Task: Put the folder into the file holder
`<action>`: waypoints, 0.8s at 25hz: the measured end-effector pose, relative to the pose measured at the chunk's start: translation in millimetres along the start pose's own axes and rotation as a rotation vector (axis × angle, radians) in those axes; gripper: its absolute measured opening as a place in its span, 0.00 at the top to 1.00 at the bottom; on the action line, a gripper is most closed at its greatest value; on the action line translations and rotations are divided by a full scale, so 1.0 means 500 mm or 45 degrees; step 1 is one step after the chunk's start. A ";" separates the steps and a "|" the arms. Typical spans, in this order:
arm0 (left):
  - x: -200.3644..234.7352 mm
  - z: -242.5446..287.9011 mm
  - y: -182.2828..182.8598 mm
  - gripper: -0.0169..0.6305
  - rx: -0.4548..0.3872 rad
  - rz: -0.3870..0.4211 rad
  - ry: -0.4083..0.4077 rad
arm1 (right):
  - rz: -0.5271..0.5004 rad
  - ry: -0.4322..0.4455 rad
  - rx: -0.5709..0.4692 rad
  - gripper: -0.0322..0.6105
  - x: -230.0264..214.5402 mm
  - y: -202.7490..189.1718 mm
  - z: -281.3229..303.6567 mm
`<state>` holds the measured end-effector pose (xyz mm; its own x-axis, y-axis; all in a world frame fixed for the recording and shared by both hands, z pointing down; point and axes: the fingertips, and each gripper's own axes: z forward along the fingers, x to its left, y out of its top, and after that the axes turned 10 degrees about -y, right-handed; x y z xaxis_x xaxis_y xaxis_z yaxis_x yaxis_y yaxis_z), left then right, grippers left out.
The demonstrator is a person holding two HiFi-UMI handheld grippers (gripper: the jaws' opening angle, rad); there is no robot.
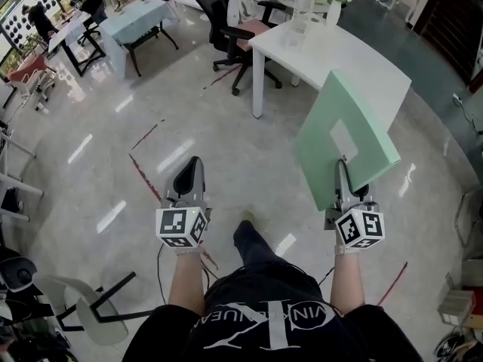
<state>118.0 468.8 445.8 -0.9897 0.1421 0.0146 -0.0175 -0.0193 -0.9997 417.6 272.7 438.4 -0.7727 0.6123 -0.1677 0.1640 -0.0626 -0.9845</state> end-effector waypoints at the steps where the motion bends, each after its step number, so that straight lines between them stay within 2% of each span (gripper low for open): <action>1: 0.011 0.021 0.003 0.97 -0.003 0.000 -0.009 | 0.001 -0.007 0.000 0.68 0.001 -0.001 0.019; 14: 0.182 0.297 0.057 0.97 -0.010 0.004 -0.118 | 0.019 -0.099 -0.021 0.68 0.025 0.017 0.301; 20: 0.260 0.421 0.078 0.97 -0.048 0.014 -0.155 | 0.018 -0.122 -0.065 0.68 0.038 0.027 0.429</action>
<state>-41.3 278.0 413.4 -0.9998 0.0207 0.0038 -0.0034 0.0176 -0.9998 273.4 114.6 410.7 -0.8245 0.5336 -0.1882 0.2047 -0.0287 -0.9784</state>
